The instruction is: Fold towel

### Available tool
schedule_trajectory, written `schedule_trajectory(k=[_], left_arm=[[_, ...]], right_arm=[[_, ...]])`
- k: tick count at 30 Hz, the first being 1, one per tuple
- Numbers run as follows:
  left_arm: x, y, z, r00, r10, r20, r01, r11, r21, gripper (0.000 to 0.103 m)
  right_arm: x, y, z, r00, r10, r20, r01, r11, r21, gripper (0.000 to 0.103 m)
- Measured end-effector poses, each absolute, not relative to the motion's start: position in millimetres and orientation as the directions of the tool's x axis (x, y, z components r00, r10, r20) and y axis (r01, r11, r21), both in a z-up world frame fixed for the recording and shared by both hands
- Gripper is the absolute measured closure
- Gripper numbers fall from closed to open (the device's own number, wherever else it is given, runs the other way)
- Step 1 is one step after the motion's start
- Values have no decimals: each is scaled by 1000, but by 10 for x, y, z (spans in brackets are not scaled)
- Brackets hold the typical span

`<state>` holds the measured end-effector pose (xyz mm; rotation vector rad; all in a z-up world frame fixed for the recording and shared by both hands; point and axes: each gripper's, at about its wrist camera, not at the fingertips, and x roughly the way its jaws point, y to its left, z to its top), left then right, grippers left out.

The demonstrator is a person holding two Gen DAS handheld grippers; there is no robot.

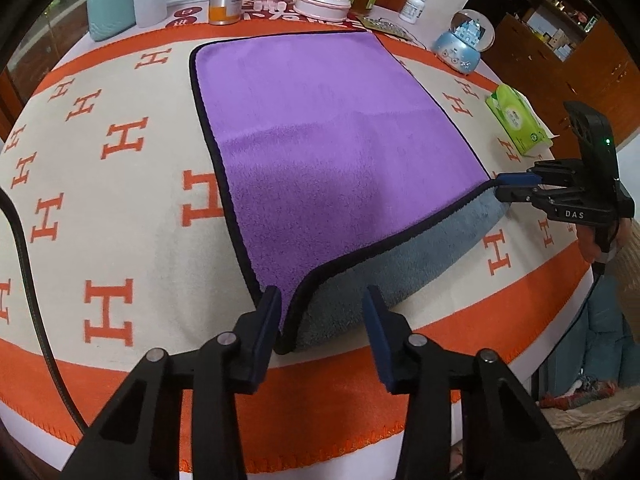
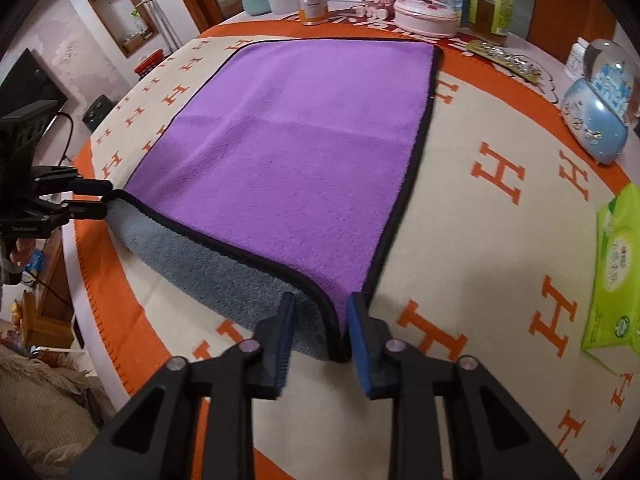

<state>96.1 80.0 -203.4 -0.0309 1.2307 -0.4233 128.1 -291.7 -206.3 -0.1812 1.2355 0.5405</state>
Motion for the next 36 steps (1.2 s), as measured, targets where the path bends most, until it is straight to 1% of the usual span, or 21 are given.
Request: schedule_trajectory(k=[2, 6, 8, 10, 12, 14, 17, 20, 26, 32, 36], left_arm=[[957, 800, -2030, 264, -335, -905, 300, 920, -253, 64], [943, 784, -2032, 253, -326, -911, 310, 919, -243, 65], [952, 766, -2047, 245, -316, -917, 311, 921, -234, 67], [951, 760, -2059, 237, -307, -922, 308, 923, -229, 73], [948, 764, -2080, 236, -284, -929, 303, 930, -207, 84], [943, 779, -2098, 234, -268, -934, 294, 936, -195, 91], [928, 783, -2117, 237, -239, -942, 272, 947, -172, 96], [899, 783, -2129, 239, -191, -952, 248, 960, -130, 98], [821, 776, -2009, 272, -145, -951, 197, 976, -93, 99], [797, 748, -1650, 366, -96, -926, 162, 986, -38, 99], [892, 735, -1343, 430, -67, -900, 152, 988, -1, 99]], right_arm=[[1284, -2902, -2067, 215, 295, -931, -493, 856, 157, 83], [1274, -2904, -2065, 213, 297, -931, -504, 849, 156, 91], [1265, -2905, -2062, 216, 297, -930, -506, 849, 153, 94], [1256, -2908, -2058, 221, 293, -930, -508, 849, 147, 96], [1247, -2910, -2055, 224, 296, -929, -509, 848, 148, 96], [1231, -2901, -2052, 231, 291, -928, -511, 848, 139, 97], [1195, -2871, -2039, 244, 282, -928, -521, 845, 120, 98], [1153, -2850, -2015, 268, 269, -925, -528, 844, 93, 98], [1084, -2834, -1921, 312, 242, -919, -516, 855, 50, 98], [1063, -2836, -1653, 395, 242, -886, -487, 873, 21, 99], [1161, -2810, -1346, 488, 236, -840, -442, 897, -5, 99]])
